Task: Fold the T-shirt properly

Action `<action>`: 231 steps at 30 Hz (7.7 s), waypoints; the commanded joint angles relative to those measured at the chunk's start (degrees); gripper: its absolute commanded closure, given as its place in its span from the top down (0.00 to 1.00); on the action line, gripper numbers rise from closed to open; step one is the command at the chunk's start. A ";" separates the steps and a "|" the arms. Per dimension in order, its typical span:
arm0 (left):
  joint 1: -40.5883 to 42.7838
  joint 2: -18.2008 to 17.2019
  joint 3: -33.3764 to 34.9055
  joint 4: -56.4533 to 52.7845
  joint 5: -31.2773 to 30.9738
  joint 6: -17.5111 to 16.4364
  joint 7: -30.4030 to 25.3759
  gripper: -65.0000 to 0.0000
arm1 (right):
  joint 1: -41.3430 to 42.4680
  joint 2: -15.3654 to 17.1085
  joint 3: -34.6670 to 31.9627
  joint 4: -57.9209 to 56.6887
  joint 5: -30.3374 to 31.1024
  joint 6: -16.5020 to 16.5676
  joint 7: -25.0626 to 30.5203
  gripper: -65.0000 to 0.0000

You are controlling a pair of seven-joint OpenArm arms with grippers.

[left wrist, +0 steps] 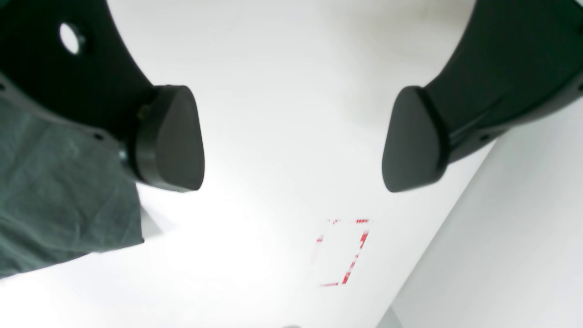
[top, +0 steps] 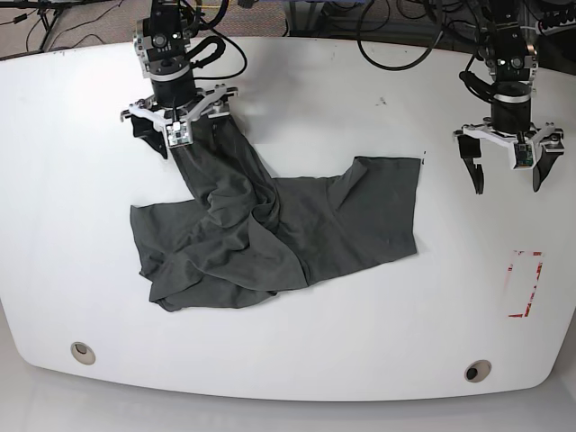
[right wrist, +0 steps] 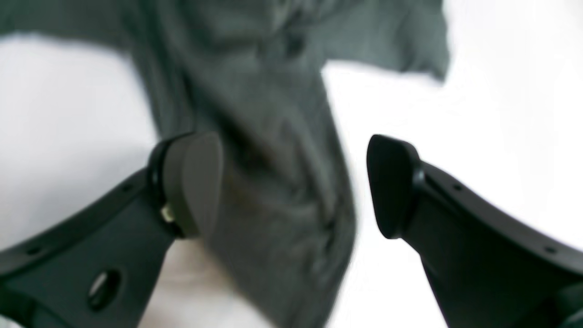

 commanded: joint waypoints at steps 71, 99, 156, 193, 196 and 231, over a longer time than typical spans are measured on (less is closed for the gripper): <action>-2.65 -1.81 -0.33 -2.44 -0.38 -0.54 -0.94 0.82 | 8.34 2.00 18.84 3.57 26.31 5.50 -32.71 0.71; -3.10 -1.76 0.44 -2.38 -0.01 -0.38 -1.75 0.82 | 23.01 9.68 27.31 -22.63 26.28 16.89 -30.59 0.71; -4.04 -1.45 0.82 -1.24 -0.07 0.15 -2.70 0.84 | 26.25 5.40 27.66 -28.28 28.80 18.39 -31.65 0.72; -5.09 -1.35 1.43 -2.23 -0.17 -0.08 -2.11 0.85 | 24.34 6.72 24.46 -27.17 30.12 19.36 -31.38 0.71; -4.89 -1.21 1.53 -2.34 -0.09 -0.13 -1.94 0.84 | 24.64 6.26 24.18 -27.90 30.90 19.22 -31.01 0.71; -5.09 -1.30 1.62 -1.85 -0.18 -0.07 -2.04 0.84 | 22.04 2.77 20.24 -25.07 32.26 22.70 -27.65 0.71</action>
